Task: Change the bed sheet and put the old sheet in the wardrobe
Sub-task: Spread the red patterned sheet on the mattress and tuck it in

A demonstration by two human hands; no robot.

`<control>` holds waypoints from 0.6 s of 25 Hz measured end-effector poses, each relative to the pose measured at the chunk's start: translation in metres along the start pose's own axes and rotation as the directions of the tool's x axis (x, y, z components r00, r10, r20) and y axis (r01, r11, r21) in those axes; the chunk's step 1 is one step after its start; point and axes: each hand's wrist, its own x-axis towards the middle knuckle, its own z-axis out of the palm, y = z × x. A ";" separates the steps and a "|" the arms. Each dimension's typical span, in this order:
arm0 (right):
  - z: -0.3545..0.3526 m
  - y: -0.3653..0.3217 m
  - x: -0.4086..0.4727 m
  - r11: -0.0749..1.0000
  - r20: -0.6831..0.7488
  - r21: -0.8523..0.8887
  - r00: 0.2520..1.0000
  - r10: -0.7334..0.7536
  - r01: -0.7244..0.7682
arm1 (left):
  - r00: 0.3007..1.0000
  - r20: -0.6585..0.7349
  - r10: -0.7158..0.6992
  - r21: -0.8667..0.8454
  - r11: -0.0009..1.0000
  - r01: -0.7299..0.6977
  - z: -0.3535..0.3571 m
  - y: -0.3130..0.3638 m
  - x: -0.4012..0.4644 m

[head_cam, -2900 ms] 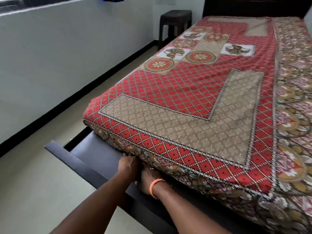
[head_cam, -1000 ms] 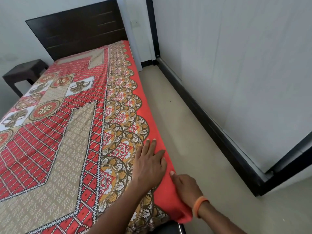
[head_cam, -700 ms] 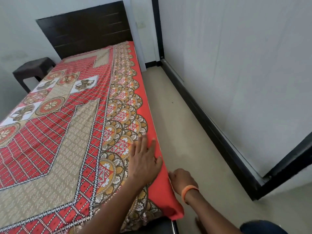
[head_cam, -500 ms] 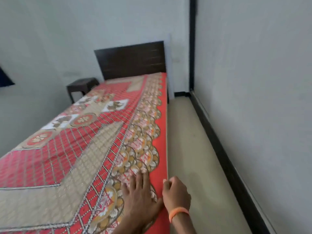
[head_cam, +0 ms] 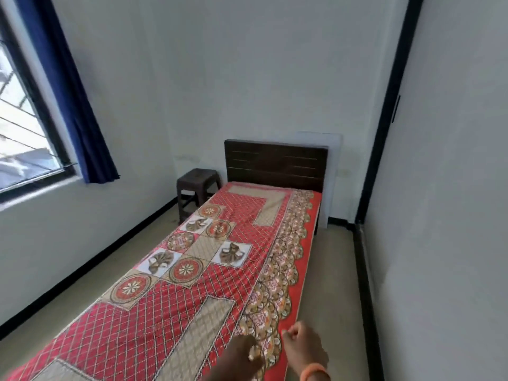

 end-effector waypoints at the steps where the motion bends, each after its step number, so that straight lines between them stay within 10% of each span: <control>1: -0.011 -0.010 0.019 0.998 0.041 0.005 0.997 -0.061 0.061 | 0.998 -0.061 0.004 -0.074 0.997 -0.009 -0.019 0.005 -0.003; 4: -0.043 -0.044 0.045 0.995 0.077 0.094 0.996 -0.033 0.026 | 0.963 -0.260 -0.067 -0.251 0.968 0.000 -0.070 0.013 0.003; 9: -0.053 -0.072 0.072 0.987 0.153 0.163 0.988 -0.037 0.012 | 0.903 -0.269 -0.336 -0.461 0.868 0.186 -0.097 0.015 0.018; 15: -0.078 -0.088 0.191 0.990 0.108 0.140 0.994 -0.011 -0.004 | 0.908 -0.268 -0.322 -0.545 0.828 0.133 -0.107 0.059 0.128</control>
